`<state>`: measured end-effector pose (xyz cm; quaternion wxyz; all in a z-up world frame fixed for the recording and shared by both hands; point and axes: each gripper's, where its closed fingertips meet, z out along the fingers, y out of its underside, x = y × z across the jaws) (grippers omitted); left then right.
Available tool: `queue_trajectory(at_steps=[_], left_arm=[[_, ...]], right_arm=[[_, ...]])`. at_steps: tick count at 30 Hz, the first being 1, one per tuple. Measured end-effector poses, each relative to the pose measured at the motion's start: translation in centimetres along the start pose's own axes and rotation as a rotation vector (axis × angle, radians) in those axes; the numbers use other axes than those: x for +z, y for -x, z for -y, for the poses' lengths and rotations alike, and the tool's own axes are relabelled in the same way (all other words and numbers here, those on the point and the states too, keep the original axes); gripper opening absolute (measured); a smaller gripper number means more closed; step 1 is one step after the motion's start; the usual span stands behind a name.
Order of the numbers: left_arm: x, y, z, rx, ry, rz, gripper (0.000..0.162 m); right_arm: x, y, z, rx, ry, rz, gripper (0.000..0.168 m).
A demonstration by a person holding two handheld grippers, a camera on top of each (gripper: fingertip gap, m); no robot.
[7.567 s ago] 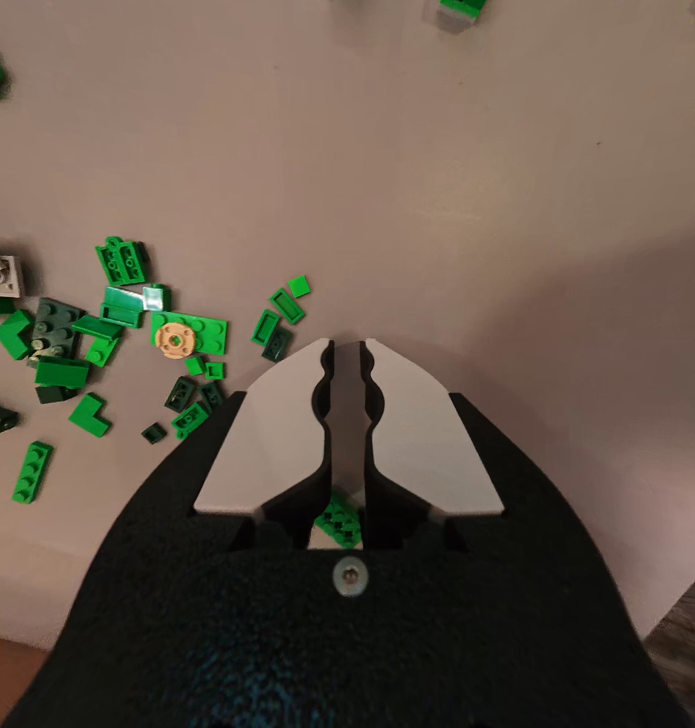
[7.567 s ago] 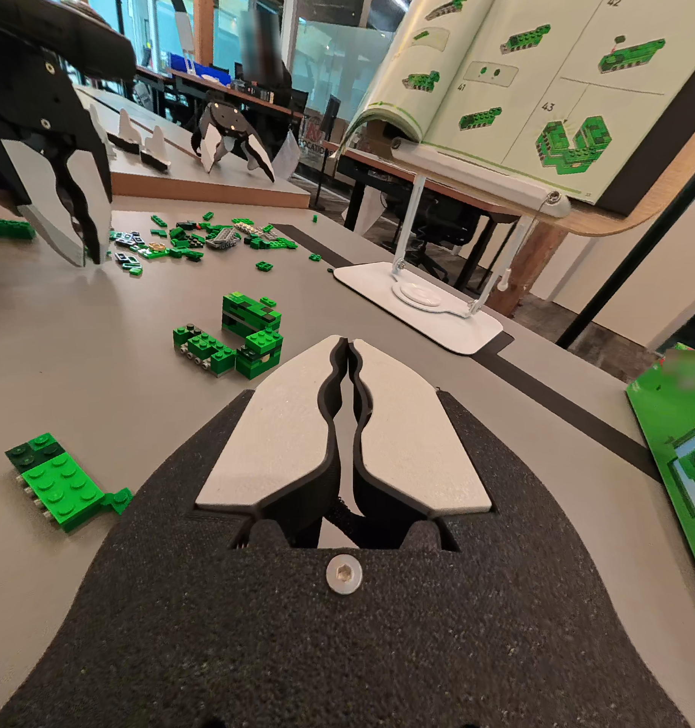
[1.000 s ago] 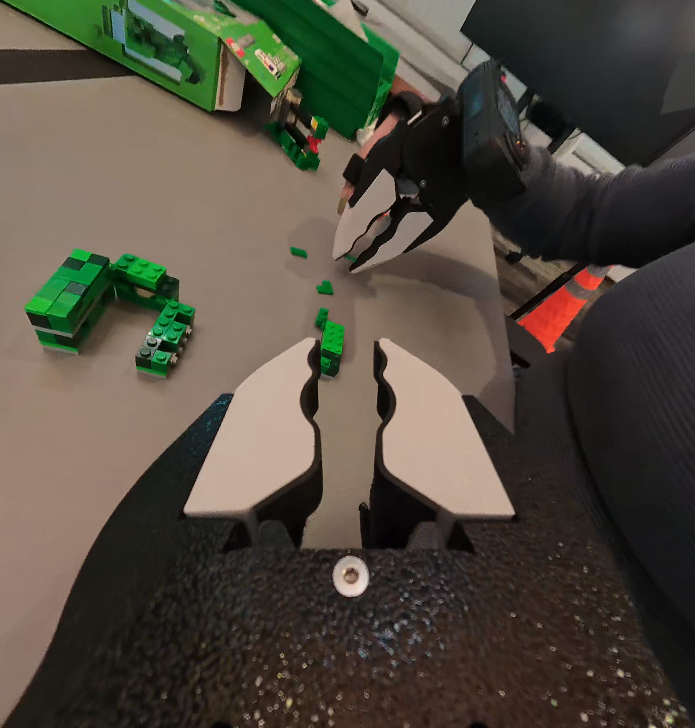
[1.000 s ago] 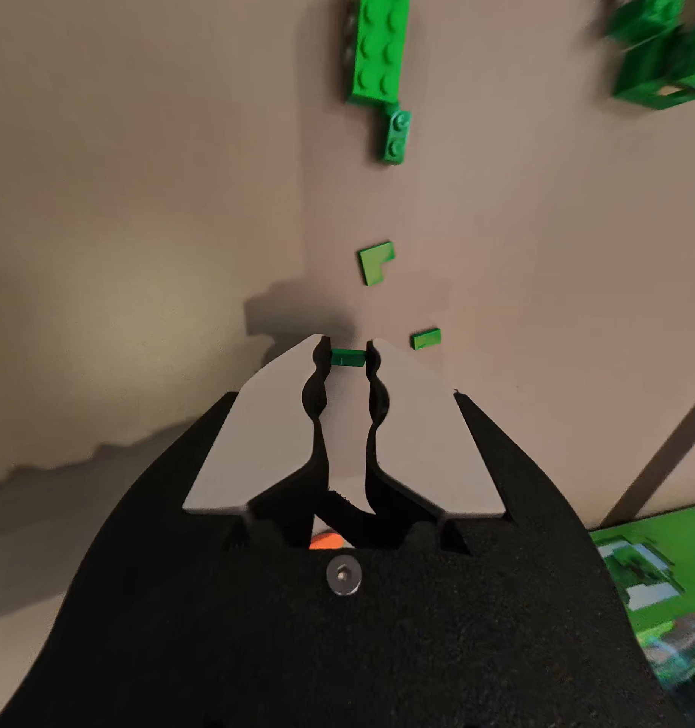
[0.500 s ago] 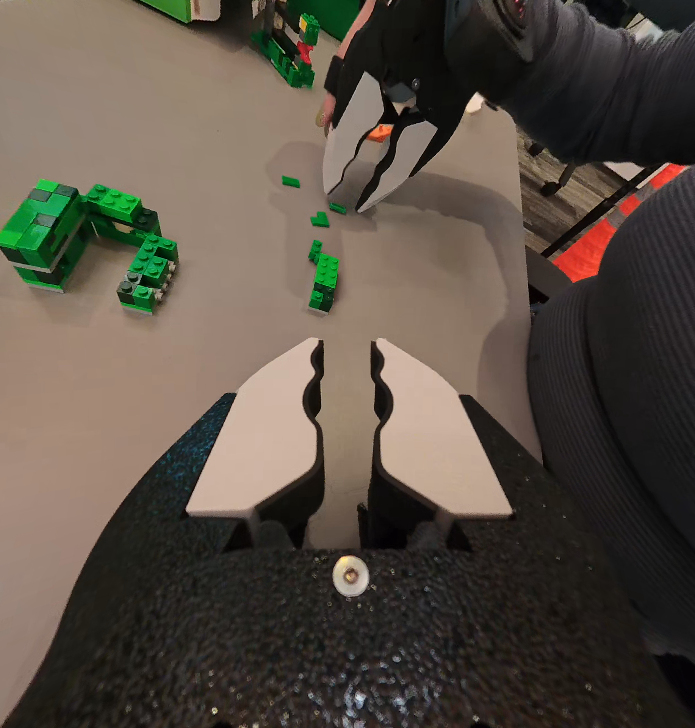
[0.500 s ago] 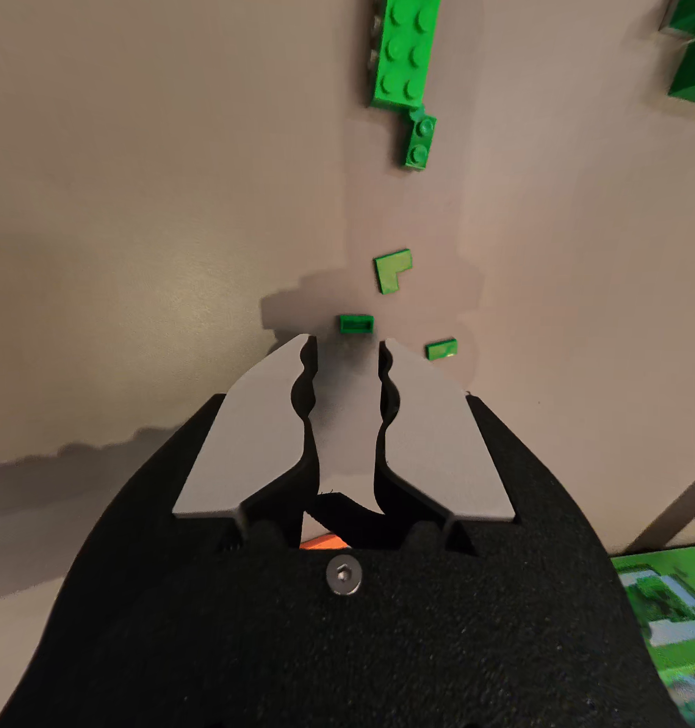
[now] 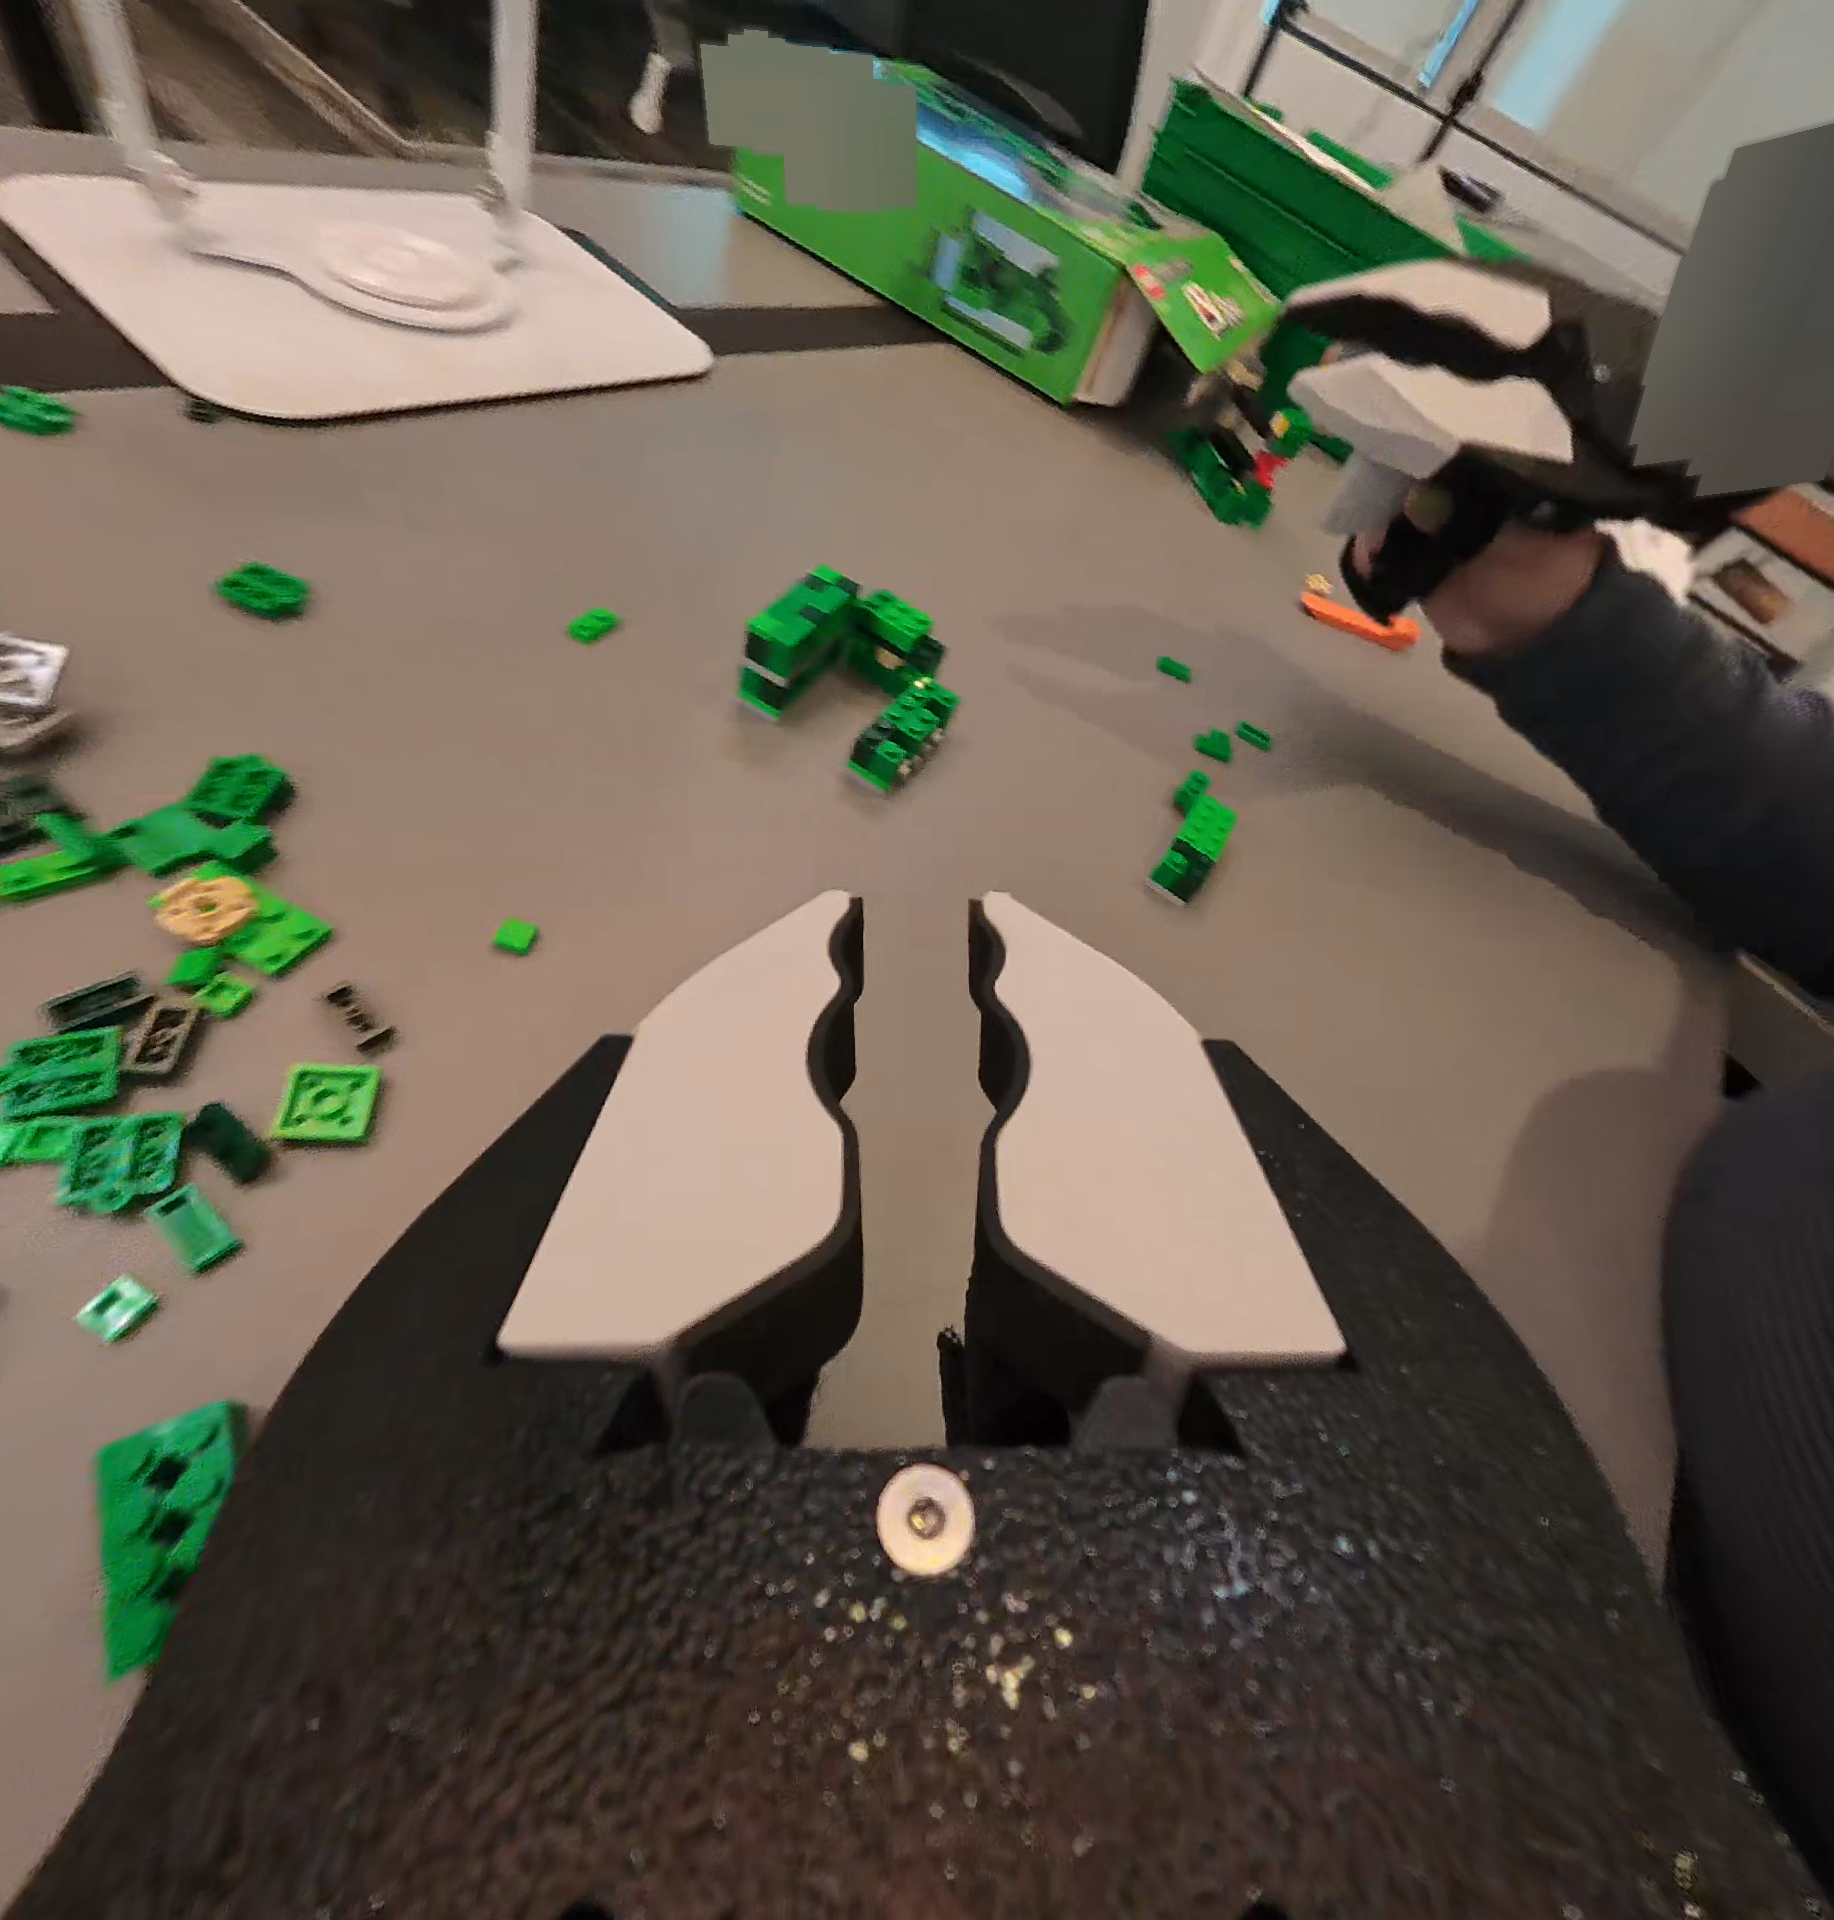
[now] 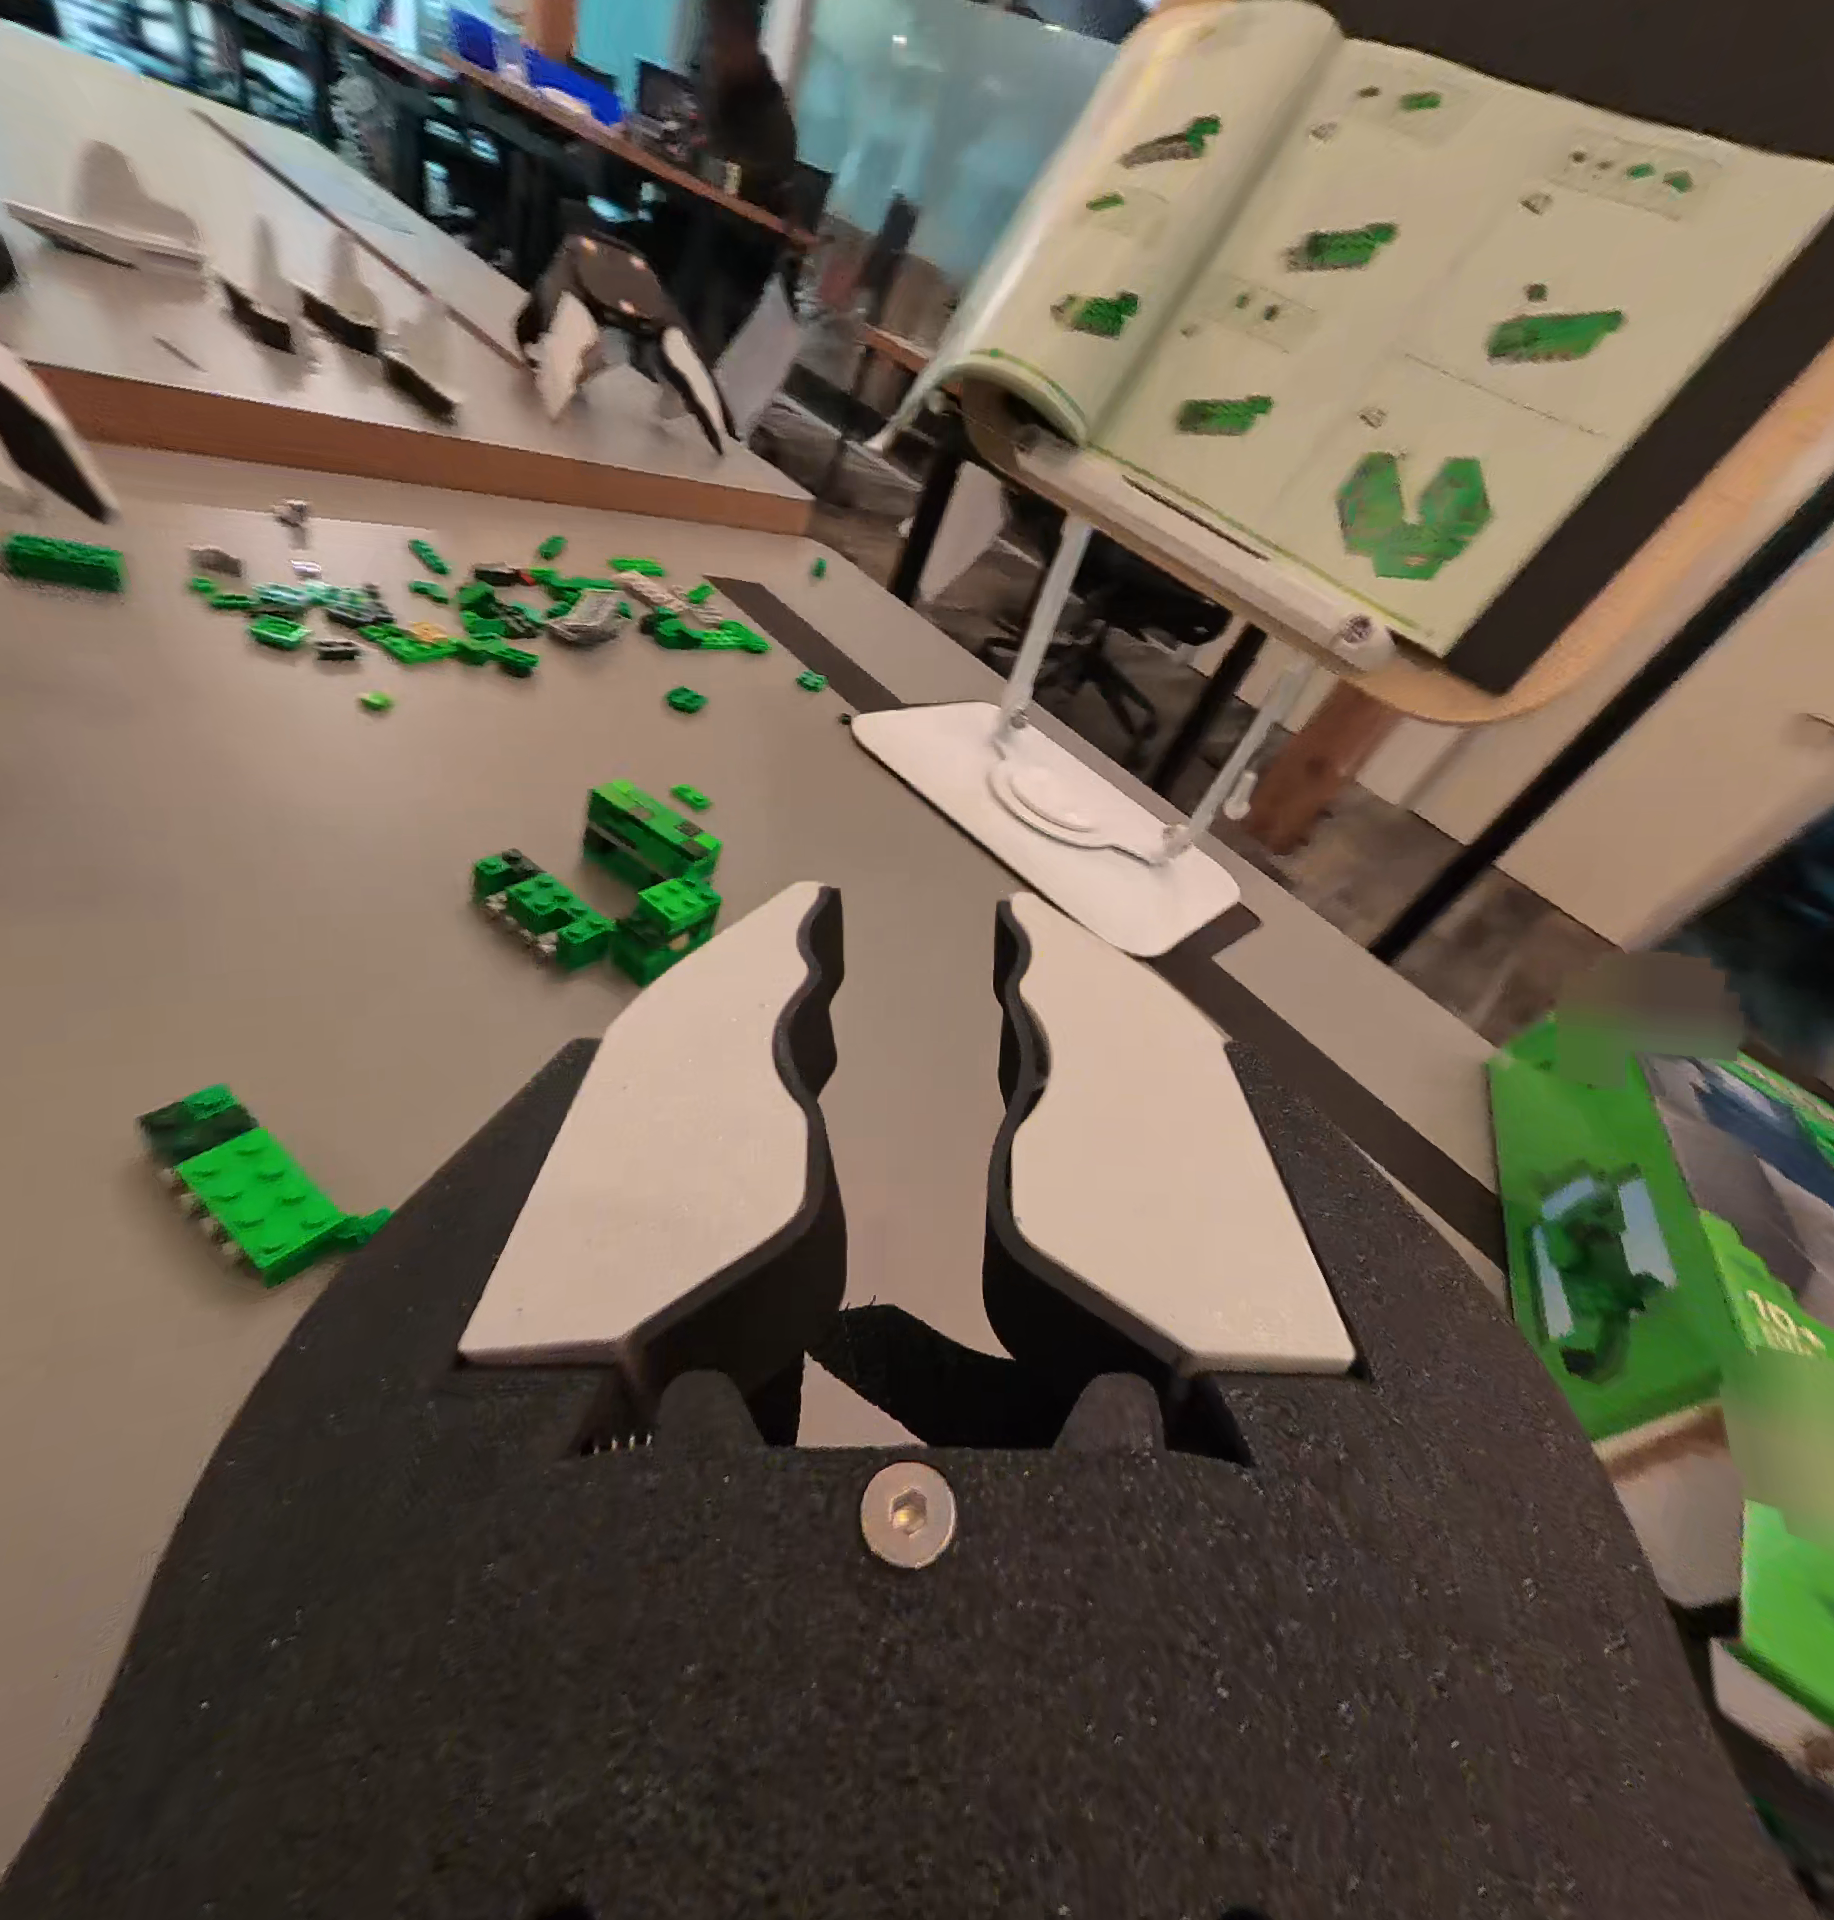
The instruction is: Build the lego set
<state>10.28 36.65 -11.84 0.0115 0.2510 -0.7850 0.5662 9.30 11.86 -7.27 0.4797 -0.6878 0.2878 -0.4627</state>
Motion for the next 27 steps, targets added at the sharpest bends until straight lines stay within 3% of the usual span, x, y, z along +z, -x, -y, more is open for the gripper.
queue_trajectory(at_steps=[5,8,12,18,23,27], left_arm=[[-1.2,0.5,-0.1,0.023,-0.010,0.080,0.018],[-1.8,0.6,-0.3,0.085,-0.015,0.145,0.016],[-1.3,0.5,-0.4,0.129,-0.036,0.179,0.015],[0.9,-1.0,-1.2,0.151,-0.008,0.118,0.015],[2.6,-3.3,-0.4,0.195,-0.022,0.057,0.015],[5.0,-7.0,0.2,0.182,-0.064,-0.115,0.012]], right_arm=[[-1.2,-0.6,-1.6,0.162,0.084,-0.017,0.025],[-3.6,-0.2,-4.4,0.281,0.274,-0.012,0.022],[-6.1,4.0,-8.4,0.361,0.511,0.076,0.019],[-6.5,7.1,-11.0,0.340,0.675,0.058,0.018],[-6.4,6.9,-11.6,0.292,0.768,0.002,0.017],[-6.0,6.9,-11.6,0.211,0.771,0.003,0.007]])
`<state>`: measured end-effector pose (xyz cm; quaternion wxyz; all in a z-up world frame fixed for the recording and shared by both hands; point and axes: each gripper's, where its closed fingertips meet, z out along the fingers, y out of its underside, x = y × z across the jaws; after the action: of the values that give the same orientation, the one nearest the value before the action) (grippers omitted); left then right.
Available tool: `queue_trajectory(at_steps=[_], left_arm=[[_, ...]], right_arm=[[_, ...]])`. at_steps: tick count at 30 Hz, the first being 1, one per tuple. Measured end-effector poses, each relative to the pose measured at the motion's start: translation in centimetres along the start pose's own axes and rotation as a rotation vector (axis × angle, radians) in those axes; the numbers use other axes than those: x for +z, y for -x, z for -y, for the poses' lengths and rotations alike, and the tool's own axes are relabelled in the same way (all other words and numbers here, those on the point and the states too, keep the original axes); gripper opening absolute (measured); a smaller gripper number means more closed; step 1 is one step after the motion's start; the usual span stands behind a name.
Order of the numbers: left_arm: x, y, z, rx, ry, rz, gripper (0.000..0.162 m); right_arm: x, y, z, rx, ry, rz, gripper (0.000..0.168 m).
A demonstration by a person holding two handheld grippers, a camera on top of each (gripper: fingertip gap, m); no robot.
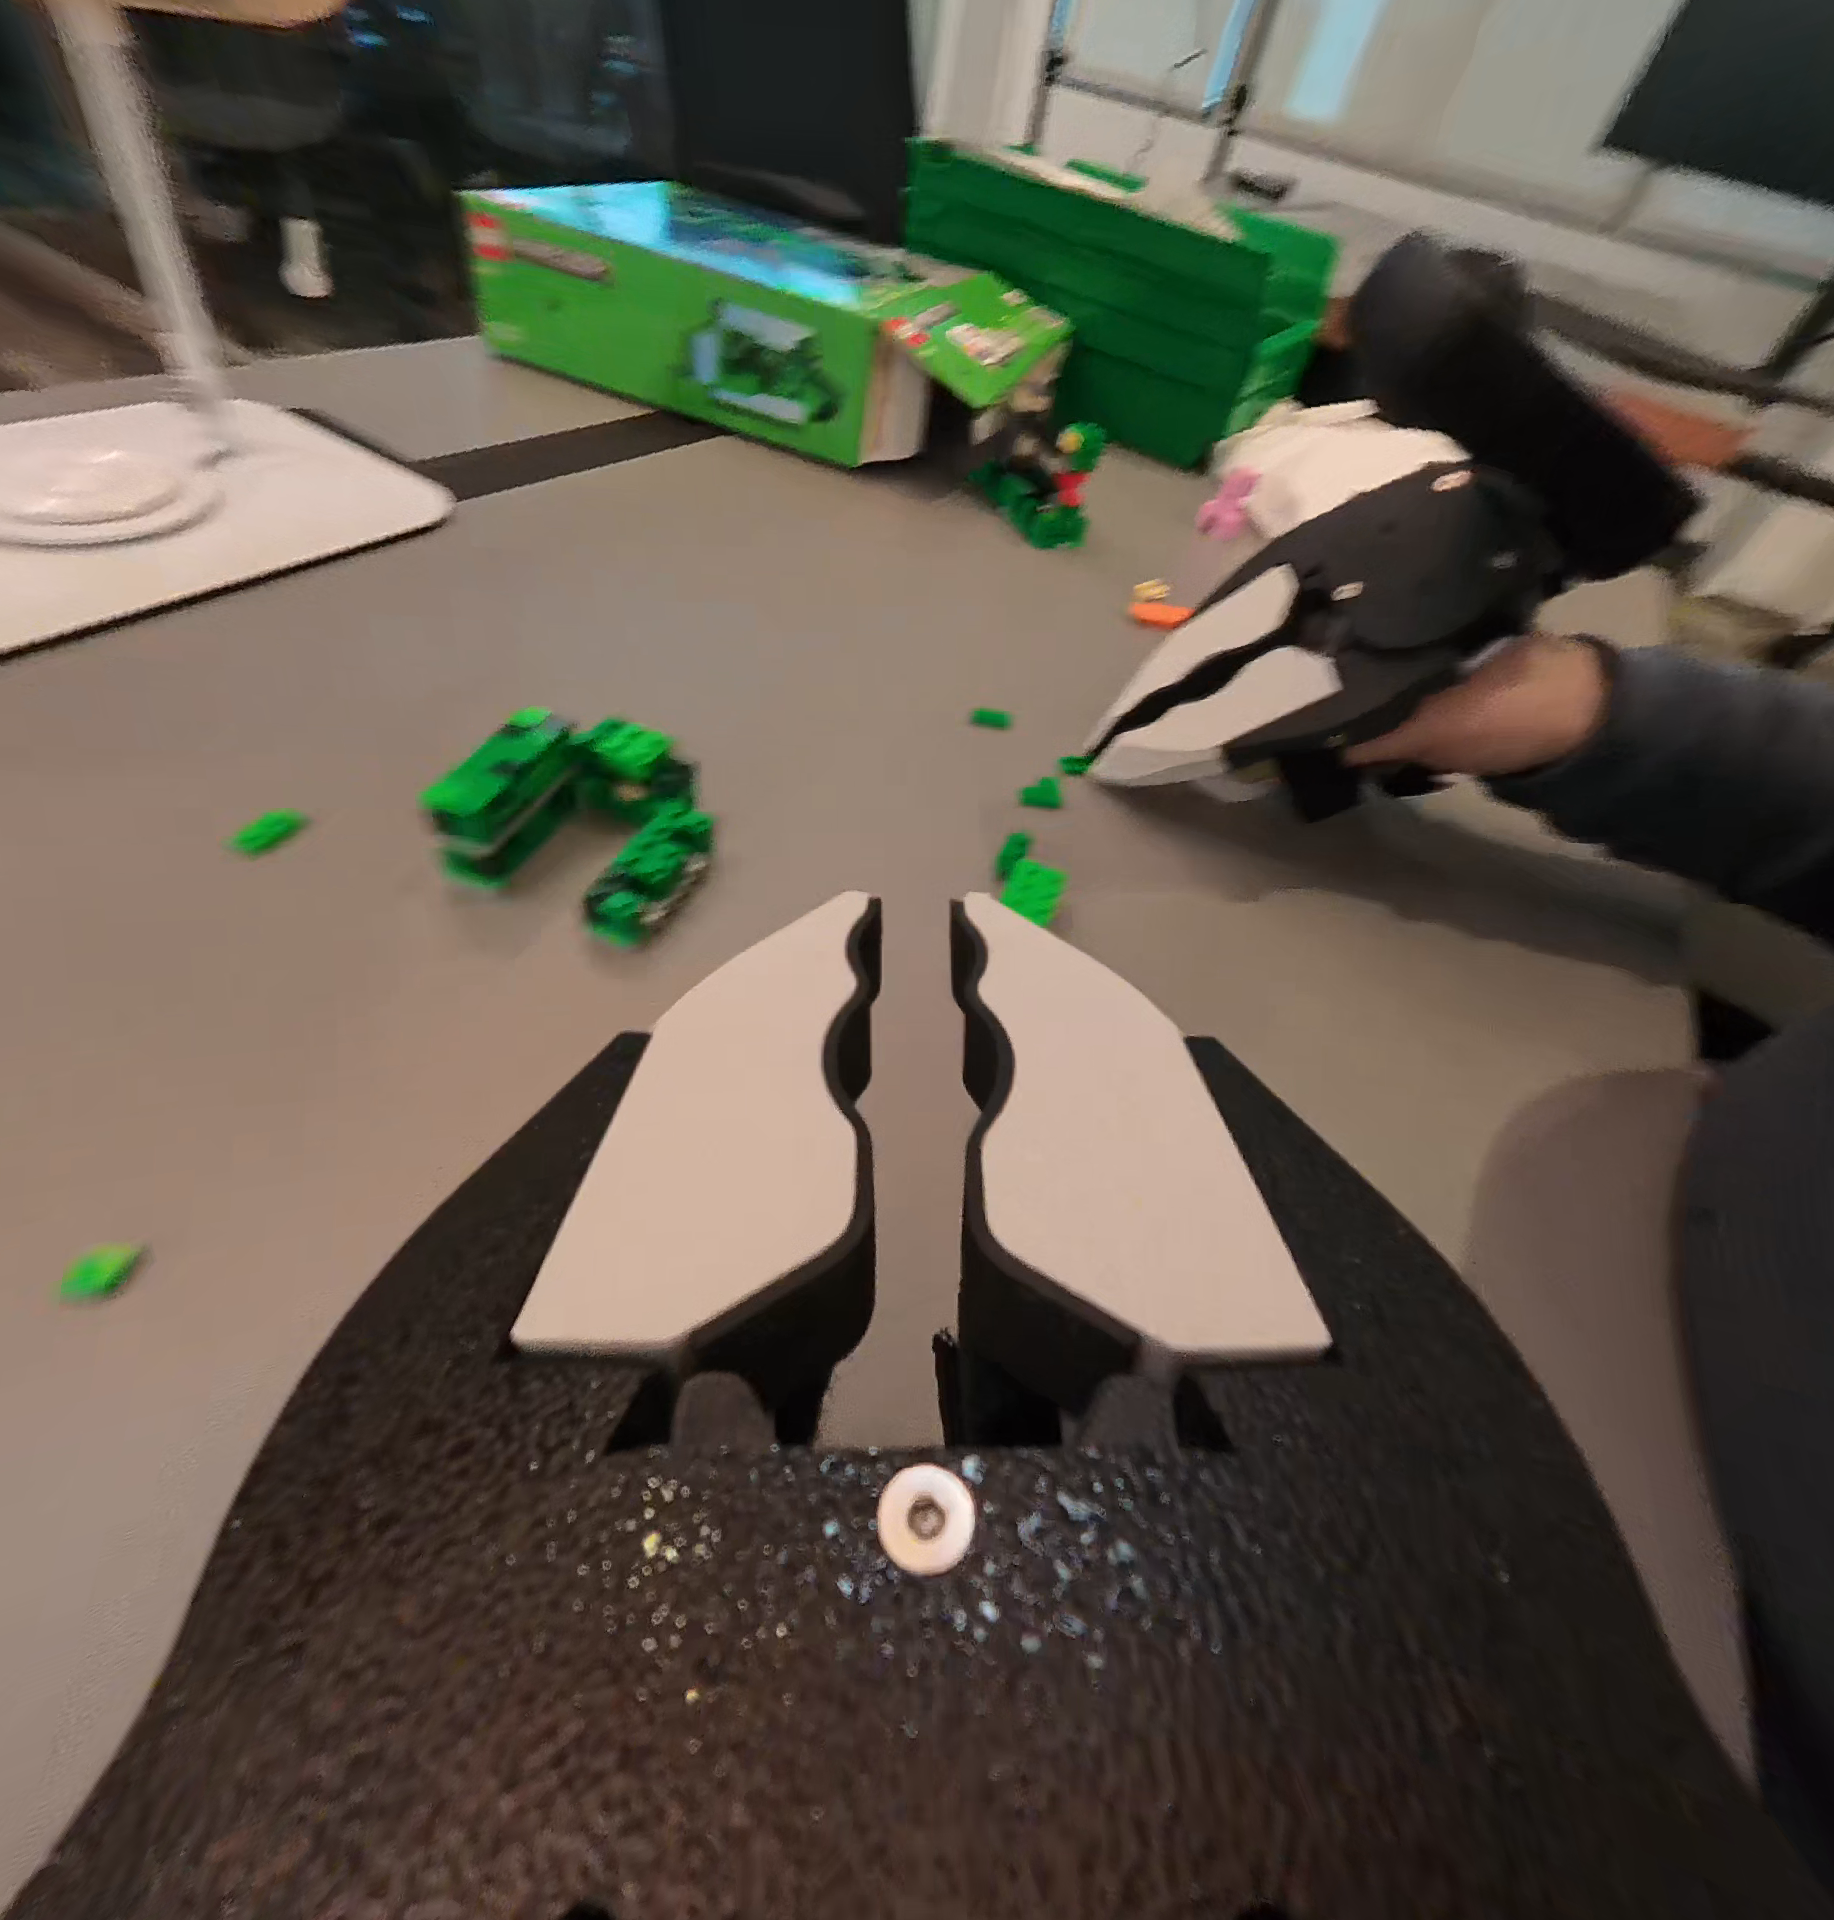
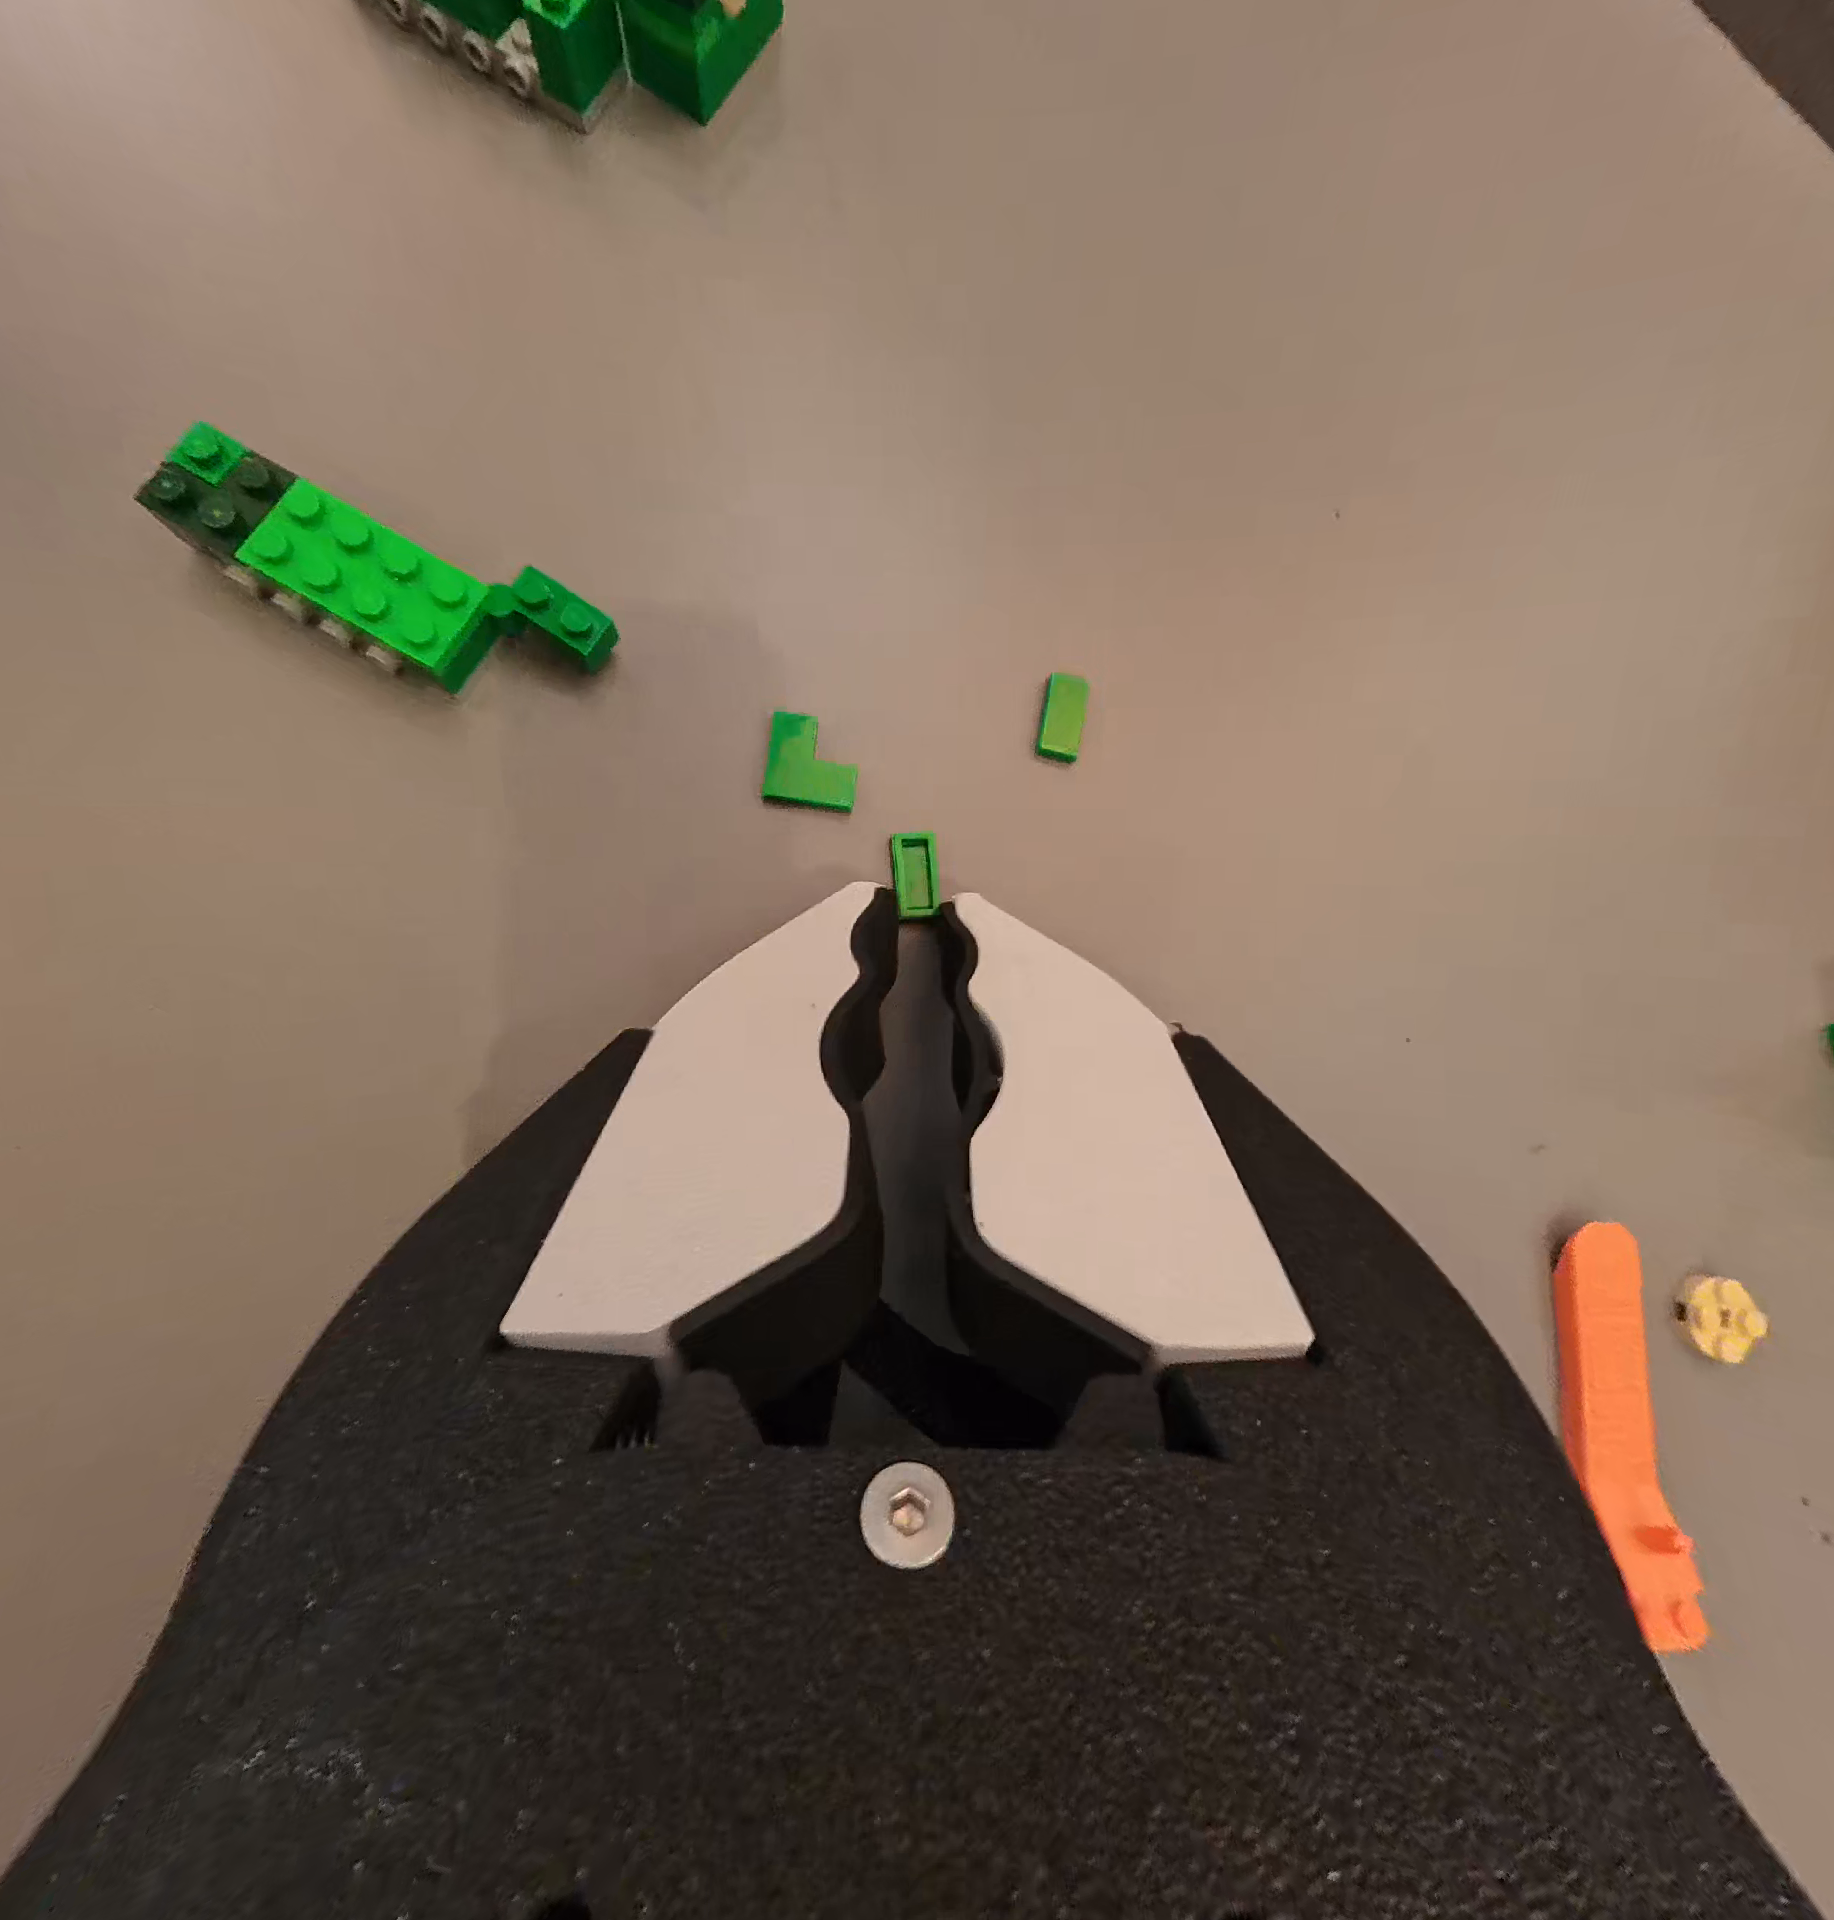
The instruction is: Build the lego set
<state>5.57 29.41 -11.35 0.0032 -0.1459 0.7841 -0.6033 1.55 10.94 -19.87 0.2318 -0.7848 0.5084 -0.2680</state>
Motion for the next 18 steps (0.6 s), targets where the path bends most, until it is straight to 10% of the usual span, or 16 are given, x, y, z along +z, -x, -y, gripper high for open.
queue_trajectory(at_steps=[18], left_arm=[[8.4,-7.7,1.4,-0.268,0.054,-0.440,0.027]], right_arm=[[-6.9,6.9,7.3,-0.704,-0.590,0.052,0.007]])
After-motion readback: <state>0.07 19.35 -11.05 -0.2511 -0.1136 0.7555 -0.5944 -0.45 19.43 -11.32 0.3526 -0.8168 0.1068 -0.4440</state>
